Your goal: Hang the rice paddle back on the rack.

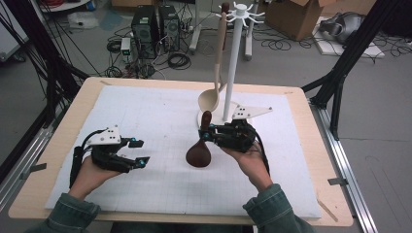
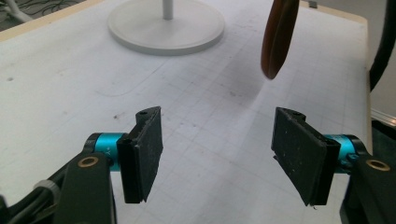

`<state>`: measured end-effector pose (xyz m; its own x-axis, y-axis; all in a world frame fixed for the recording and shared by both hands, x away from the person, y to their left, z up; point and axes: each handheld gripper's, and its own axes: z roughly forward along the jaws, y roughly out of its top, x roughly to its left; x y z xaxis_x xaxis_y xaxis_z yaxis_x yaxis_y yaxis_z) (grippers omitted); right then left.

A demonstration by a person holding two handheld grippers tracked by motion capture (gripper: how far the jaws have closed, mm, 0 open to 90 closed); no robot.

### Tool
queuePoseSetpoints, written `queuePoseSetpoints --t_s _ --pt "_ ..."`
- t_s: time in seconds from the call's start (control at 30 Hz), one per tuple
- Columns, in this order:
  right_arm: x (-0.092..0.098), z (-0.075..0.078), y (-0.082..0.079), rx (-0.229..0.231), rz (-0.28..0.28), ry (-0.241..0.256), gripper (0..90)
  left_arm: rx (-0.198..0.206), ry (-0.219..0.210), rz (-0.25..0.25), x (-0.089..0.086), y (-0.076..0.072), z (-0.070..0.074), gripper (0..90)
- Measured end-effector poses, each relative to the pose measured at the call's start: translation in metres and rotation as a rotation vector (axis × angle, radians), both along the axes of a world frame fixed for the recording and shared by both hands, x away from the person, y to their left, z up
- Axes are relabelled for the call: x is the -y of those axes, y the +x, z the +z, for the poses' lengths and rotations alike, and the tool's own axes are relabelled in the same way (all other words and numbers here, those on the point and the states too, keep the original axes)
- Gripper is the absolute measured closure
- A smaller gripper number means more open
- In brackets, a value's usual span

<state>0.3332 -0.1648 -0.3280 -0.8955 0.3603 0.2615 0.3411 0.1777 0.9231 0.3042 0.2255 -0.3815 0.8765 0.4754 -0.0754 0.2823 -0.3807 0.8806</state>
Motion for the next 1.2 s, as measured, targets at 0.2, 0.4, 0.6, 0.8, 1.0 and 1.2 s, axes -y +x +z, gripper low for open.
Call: queuePoseSetpoints --t_s 0.2,0.4,0.6,0.8,1.0,1.2 --pt "0.011 0.01 0.005 0.011 -0.021 -0.009 76.2 -0.002 0.012 0.027 -0.006 0.001 -0.003 33.2" --pt "0.02 0.024 0.009 0.023 -0.029 -0.013 76.3 0.001 0.019 0.04 -0.008 0.001 -0.004 31.6" --pt "0.026 0.039 0.015 0.041 -0.04 -0.016 76.3 -0.005 0.016 0.055 -0.013 0.004 -0.007 30.1" --pt "0.031 0.052 0.024 0.038 -0.047 -0.015 76.2 -0.009 0.021 0.072 -0.016 0.005 -0.008 28.6" --pt "0.034 0.066 0.029 0.044 -0.053 -0.035 76.2 -0.009 0.006 0.084 -0.016 0.003 -0.007 25.9" --pt "0.037 0.08 0.031 0.058 -0.066 -0.037 76.3 0.001 0.004 0.096 -0.018 0.003 -0.005 23.7"
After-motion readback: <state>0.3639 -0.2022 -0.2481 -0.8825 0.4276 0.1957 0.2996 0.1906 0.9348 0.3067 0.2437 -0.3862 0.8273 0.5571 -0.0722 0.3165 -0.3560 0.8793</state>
